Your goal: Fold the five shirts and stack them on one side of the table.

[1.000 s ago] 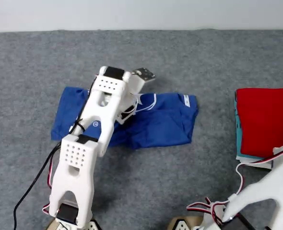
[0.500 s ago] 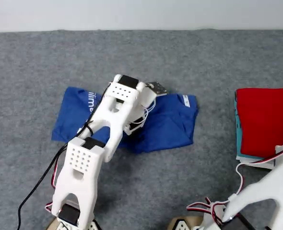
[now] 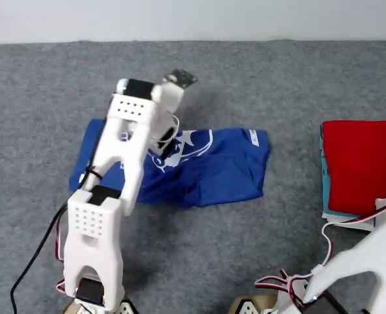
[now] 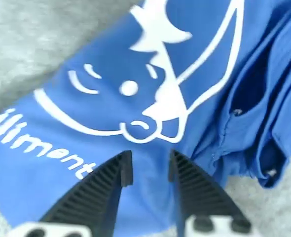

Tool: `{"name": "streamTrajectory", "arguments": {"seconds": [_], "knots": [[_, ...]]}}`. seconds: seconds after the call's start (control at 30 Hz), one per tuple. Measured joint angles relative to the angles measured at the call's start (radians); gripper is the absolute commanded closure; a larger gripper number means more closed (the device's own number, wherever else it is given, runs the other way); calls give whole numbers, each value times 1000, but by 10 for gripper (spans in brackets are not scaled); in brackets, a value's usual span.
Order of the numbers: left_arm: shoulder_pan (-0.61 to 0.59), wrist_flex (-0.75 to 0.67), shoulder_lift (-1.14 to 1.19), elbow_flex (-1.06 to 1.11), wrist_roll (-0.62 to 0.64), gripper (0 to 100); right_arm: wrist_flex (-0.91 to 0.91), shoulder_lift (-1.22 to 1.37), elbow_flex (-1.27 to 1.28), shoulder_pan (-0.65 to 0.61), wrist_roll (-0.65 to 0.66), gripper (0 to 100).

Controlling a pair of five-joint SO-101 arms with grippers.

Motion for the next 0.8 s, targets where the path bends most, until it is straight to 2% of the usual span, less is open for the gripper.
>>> {"name": "streamTrajectory", "arguments": {"seconds": [0.23, 0.6, 0.8], "knots": [[-78, -8, -14, 0, 44, 795, 0, 0, 0, 0, 0, 987], [-250, -269, 94, -5, 97, 975, -28, 0, 75, 0, 0, 987], [-311, -333, 170, -5, 98, 986, -29, 0, 75, 0, 0, 987]]}}
